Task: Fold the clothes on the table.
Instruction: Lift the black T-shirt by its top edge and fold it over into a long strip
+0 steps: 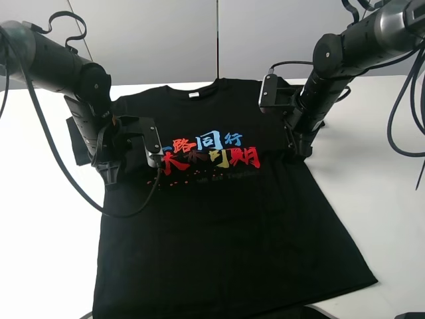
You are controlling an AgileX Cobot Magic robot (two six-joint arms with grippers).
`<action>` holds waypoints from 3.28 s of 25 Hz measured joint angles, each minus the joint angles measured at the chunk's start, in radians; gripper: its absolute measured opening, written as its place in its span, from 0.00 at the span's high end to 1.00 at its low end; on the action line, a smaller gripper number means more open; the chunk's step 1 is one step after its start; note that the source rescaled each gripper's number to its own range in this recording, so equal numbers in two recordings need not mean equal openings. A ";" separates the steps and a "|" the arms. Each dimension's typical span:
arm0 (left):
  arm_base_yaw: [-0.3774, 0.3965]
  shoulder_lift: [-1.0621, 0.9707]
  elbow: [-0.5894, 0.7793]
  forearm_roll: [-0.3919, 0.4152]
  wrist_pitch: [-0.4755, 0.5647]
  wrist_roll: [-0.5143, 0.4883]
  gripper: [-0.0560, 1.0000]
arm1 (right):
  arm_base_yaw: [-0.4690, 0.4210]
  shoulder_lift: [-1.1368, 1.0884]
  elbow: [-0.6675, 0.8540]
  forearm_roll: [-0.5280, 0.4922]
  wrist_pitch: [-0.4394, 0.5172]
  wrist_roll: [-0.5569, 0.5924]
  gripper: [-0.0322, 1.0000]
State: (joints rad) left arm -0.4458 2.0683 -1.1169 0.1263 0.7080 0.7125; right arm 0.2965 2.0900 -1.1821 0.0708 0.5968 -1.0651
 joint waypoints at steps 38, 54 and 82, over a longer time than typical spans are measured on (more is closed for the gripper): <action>-0.002 0.002 -0.002 0.124 -0.050 -0.149 0.95 | 0.002 0.006 0.000 0.043 -0.001 0.000 0.95; 0.005 -0.262 0.015 0.226 -0.131 -0.240 0.95 | 0.002 -0.277 0.009 0.090 -0.029 0.000 0.95; 0.005 -0.567 -0.024 0.687 -0.289 -0.590 0.95 | 0.002 -0.540 0.009 0.079 -0.264 -0.019 0.95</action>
State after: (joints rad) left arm -0.4411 1.5014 -1.1413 0.8132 0.4192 0.1222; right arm 0.2981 1.5501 -1.1727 0.1495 0.3332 -1.0840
